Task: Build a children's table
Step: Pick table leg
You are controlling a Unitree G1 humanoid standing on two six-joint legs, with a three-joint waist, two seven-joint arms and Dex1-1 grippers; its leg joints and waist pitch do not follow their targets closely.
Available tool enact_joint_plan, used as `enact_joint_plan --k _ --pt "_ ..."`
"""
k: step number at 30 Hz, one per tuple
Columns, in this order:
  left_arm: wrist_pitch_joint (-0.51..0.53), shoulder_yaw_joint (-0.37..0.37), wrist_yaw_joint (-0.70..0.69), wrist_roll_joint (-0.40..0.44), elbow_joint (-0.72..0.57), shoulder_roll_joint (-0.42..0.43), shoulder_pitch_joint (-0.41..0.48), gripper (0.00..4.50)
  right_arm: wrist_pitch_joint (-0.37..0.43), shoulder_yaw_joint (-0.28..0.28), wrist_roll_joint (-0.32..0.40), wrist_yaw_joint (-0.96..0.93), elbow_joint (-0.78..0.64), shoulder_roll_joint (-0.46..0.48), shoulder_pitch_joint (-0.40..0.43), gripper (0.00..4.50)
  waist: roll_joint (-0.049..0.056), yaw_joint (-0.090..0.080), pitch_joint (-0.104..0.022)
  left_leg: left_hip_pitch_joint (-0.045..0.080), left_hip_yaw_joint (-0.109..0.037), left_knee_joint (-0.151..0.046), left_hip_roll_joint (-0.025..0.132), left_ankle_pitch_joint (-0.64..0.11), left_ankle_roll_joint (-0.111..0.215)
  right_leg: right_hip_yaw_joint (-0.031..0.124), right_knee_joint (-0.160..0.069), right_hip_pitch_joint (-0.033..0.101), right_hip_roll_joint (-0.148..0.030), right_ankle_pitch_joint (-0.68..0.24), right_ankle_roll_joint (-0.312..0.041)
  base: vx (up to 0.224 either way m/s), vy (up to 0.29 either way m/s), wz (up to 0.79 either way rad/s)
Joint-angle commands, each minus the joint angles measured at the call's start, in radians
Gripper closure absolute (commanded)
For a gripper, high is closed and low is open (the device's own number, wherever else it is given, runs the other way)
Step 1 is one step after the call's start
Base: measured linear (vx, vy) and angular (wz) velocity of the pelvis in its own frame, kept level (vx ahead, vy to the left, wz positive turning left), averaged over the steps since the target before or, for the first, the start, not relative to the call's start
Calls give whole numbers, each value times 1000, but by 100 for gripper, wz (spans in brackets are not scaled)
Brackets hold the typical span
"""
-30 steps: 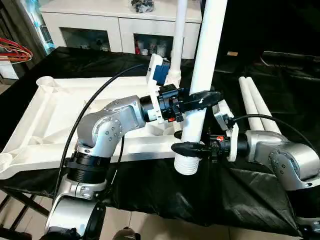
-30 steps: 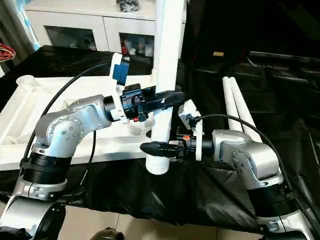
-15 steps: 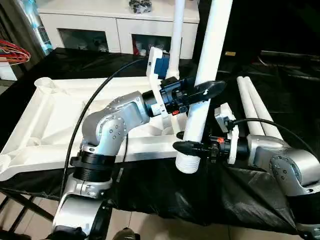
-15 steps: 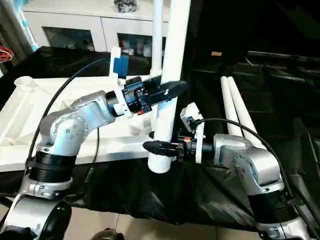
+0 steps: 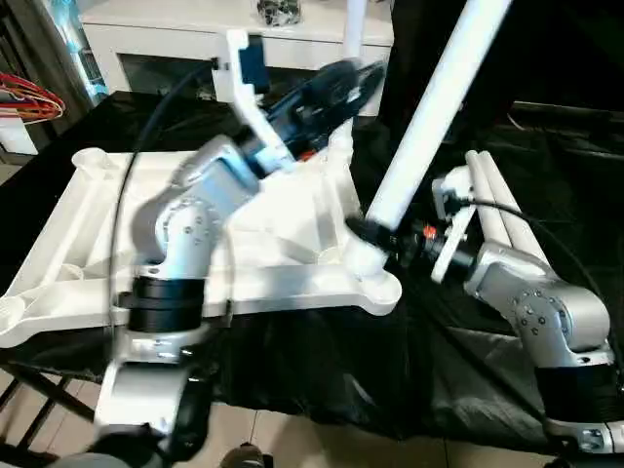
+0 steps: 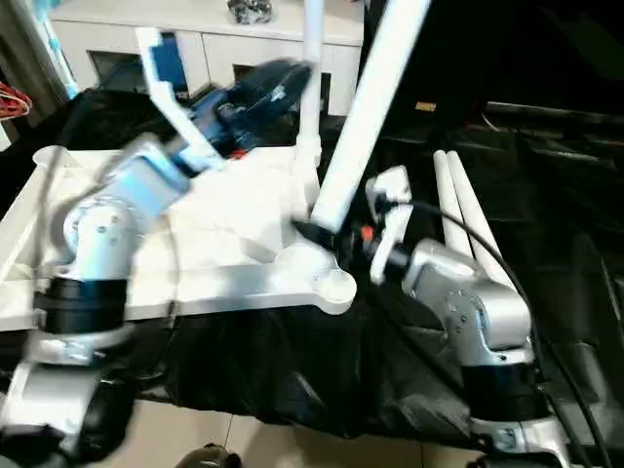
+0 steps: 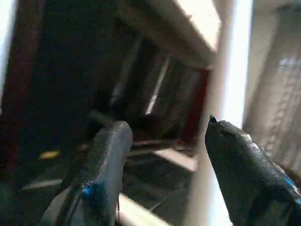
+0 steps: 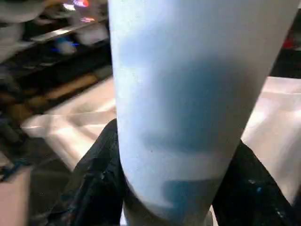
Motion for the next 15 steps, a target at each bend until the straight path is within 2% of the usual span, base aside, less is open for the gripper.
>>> enact_joint_plan --k 1,2,3,4,5,6,7,8,10,11,13,15 --pt "-65 -99 -79 116 24 55 34 151 -48 -11 -73 -51 22 -20 -1 260 -2 1 -74 23 -21 -72 45 -154 -28 40 -79 41 -76 -192 -124 0 0 0" --pt "-89 -150 -128 159 39 94 61 151 -61 -13 -100 -75 25 -29 6 260 -1 -1 -75 24 -19 -72 46 -158 -34 41 -76 41 -77 -185 -125 0 0 0" --pt "-89 -150 -128 159 39 94 61 151 -61 -13 -100 -75 25 -29 6 260 7 -2 -76 25 -19 -72 45 -159 -41 42 -75 40 -74 -173 -122 0 0 0" --pt "-126 -196 -164 204 64 124 84 151 -66 -19 -114 -92 24 -34 14 260 5 -4 -76 25 -18 -71 44 -160 -45 42 -72 41 -75 -156 -130 0 0 0" --pt "-160 -246 -208 244 91 153 108 151 -63 -30 -116 -106 16 -37 23 260 21 -2 -76 26 -21 -71 44 -165 -45 42 -75 39 -75 -146 -131 0 0 0" --pt "-211 -293 -247 286 124 179 129 151 -61 -38 -117 -118 6 -41 34 260 18 -6 -76 25 -20 -73 43 -174 -45 43 -74 42 -74 -133 -132 0 0 0" --pt "-211 -293 -247 286 124 179 129 151 -61 -38 -117 -118 6 -41 34 260 14 -7 -78 24 -19 -72 43 -176 -45 43 -70 46 -75 -114 -137 0 0 0" --pt "-242 -324 -271 311 145 191 143 151 -58 -43 -115 -121 -4 -49 43 260 21 -5 -79 25 -21 -73 44 -172 -44 43 -71 46 -76 -107 -140 0 0 0" --pt "-280 -366 -314 341 197 199 165 151 -54 -53 -116 -127 -28 -58 67 260 14 -6 -79 24 -18 -72 44 -178 -43 43 -70 47 -76 -94 -152 0 0 0" --pt "-283 -381 -321 354 229 198 172 151 -58 -56 -120 -127 -37 -59 80 260 16 -6 -78 24 -18 -73 45 -182 -41 42 -69 47 -78 -98 -163 0 0 0" --pt "-293 -398 -317 378 263 196 175 151 -62 -52 -127 -129 -37 -56 87 260 6 -10 -76 26 -16 -74 46 -201 -35 42 -73 45 -79 -130 -175 0 0 0" --pt "-300 -405 -318 389 276 195 176 151 -65 -51 -129 -129 -36 -55 90 260 9 -10 -72 25 -18 -76 47 -218 -37 43 -75 46 -84 -178 -173 0 0 0"
